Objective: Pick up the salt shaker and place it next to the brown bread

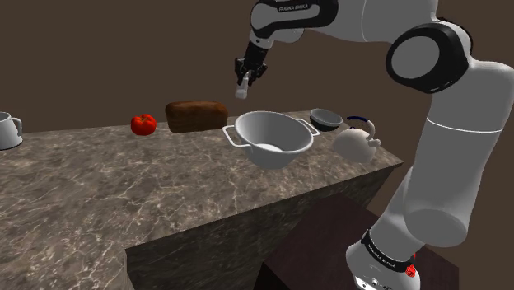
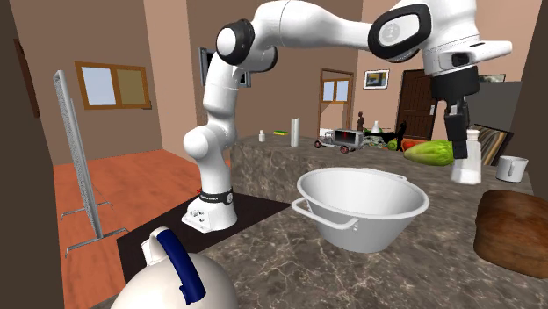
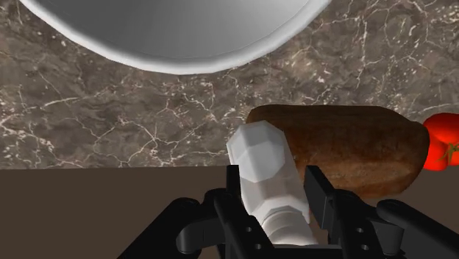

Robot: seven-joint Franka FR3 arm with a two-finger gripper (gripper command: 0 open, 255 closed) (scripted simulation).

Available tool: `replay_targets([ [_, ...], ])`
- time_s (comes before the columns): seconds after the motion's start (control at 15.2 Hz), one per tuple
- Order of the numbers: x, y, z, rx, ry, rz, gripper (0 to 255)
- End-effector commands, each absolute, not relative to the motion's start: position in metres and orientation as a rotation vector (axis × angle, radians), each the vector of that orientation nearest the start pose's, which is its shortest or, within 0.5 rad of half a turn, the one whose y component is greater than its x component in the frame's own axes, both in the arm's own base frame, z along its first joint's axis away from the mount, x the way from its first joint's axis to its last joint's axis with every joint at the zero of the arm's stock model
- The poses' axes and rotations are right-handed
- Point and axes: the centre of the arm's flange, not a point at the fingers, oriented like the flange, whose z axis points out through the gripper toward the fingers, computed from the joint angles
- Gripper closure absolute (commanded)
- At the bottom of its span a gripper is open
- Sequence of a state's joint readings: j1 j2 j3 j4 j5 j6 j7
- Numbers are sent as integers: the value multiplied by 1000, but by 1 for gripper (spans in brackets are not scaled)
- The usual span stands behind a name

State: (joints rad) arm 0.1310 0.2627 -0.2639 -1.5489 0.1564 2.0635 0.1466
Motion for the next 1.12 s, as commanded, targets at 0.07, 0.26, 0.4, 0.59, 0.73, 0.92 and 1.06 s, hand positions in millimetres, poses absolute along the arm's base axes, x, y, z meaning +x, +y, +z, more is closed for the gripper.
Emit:
replay_targets([
  [0.07, 677, -55, 519, -2995, 479, -398, 255],
  [0.26, 677, -55, 503, -2995, 479, -398, 255],
  [0.4, 677, -55, 492, -2995, 479, -398, 255],
  [0.59, 677, -55, 476, -2995, 479, -398, 255],
  [0.73, 677, -55, 466, -2995, 479, -398, 255],
  [0.92, 677, -55, 450, -2995, 479, -398, 255],
  [1.06, 677, -55, 439, -2995, 479, -398, 255],
])
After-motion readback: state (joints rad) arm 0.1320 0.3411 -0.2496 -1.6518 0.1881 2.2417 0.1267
